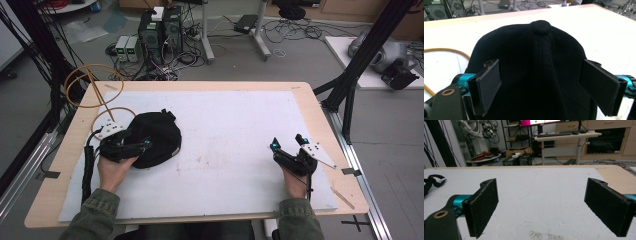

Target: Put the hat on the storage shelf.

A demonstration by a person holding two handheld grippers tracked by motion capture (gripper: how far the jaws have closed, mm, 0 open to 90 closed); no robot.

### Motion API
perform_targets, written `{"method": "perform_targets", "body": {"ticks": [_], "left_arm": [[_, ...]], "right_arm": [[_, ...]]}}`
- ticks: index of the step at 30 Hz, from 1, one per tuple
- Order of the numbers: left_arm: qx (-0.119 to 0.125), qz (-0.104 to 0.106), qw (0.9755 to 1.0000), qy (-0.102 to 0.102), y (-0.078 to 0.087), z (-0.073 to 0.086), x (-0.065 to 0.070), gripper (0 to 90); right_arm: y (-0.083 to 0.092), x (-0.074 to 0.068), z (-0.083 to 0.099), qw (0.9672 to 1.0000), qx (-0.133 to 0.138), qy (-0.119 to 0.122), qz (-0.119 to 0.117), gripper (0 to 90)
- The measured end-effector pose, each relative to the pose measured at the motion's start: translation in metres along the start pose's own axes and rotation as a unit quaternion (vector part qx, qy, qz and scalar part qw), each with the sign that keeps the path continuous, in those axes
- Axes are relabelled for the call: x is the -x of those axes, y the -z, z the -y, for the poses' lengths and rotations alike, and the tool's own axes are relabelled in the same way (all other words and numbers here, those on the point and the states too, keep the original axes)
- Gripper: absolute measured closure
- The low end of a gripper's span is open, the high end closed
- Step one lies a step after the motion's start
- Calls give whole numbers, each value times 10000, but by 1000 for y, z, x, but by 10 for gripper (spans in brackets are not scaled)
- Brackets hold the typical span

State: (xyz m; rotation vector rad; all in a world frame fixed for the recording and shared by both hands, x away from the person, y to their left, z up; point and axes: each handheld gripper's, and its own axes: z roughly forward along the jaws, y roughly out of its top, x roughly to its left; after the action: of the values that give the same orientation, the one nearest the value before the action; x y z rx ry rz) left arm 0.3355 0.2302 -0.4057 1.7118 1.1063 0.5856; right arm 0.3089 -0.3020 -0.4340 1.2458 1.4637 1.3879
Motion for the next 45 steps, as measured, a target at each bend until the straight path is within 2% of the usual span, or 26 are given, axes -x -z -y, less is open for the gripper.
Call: {"method": "perform_targets", "body": {"ticks": [7, 10, 14, 16, 17, 19, 20, 21, 22, 23, 24, 26, 29, 39, 45], "left_arm": [[-113, -26, 9999, 20, -5, -2, 5, 195], [-193, -115, 9997, -55, -5, -1, 6, 227], [-155, -207, 9996, -139, -3, -1, 7, 283], [-50, -227, 9996, -184, 0, -1, 7, 458], [1, -160, 9998, -156, 1, -1, 7, 458], [-2, -103, 9999, -108, 0, -1, 9, 616], [-28, -140, 9998, -104, 0, 0, 9, 616], [-68, -157, 9998, -107, -1, 0, 9, 660], [-95, -77, 9999, 3, -2, 1, 6, 745], [-95, -77, 9999, 3, -2, 1, 6, 787], [-100, -31, 9999, 50, -2, 1, 5, 787], [-103, -51, 9999, -47, -2, 1, 5, 860], [-98, -140, 9996, -237, -1, 2, 8, 868], [-58, -179, 9994, -274, 0, 3, 9, 872], [31, -188, 9989, -439, 4, 2, 13, 872]], "right_arm": [[-1, 2, 0, 10000, 0, -51, -1, 112], [-1, 1, 0, 10000, -1, -90, 4, 112], [0, 0, 0, 10000, 9, -98, -10, 112], [-1, 0, 0, 9999, 3, -111, -1, 112], [-1, 0, 0, 9999, 3, -111, -1, 112], [-1, 1, 0, 9999, -49, -128, -17, 112], [-1, 1, 0, 9999, -49, -128, -17, 112], [-1, 1, 0, 9999, -40, -141, -15, 112], [-1, 1, 0, 9998, -38, -175, -25, 112], [-2, 1, 0, 9999, -29, -162, -28, 112], [-2, 1, 0, 9999, -29, -162, -28, 112], [-2, 1, 0, 9999, -25, -164, -23, 112], [-2, 1, 0, 9998, -37, -183, -22, 112], [-2, 1, 0, 9998, -43, -163, -66, 113], [-2, 1, 0, 9998, -44, -162, -62, 113]]}}
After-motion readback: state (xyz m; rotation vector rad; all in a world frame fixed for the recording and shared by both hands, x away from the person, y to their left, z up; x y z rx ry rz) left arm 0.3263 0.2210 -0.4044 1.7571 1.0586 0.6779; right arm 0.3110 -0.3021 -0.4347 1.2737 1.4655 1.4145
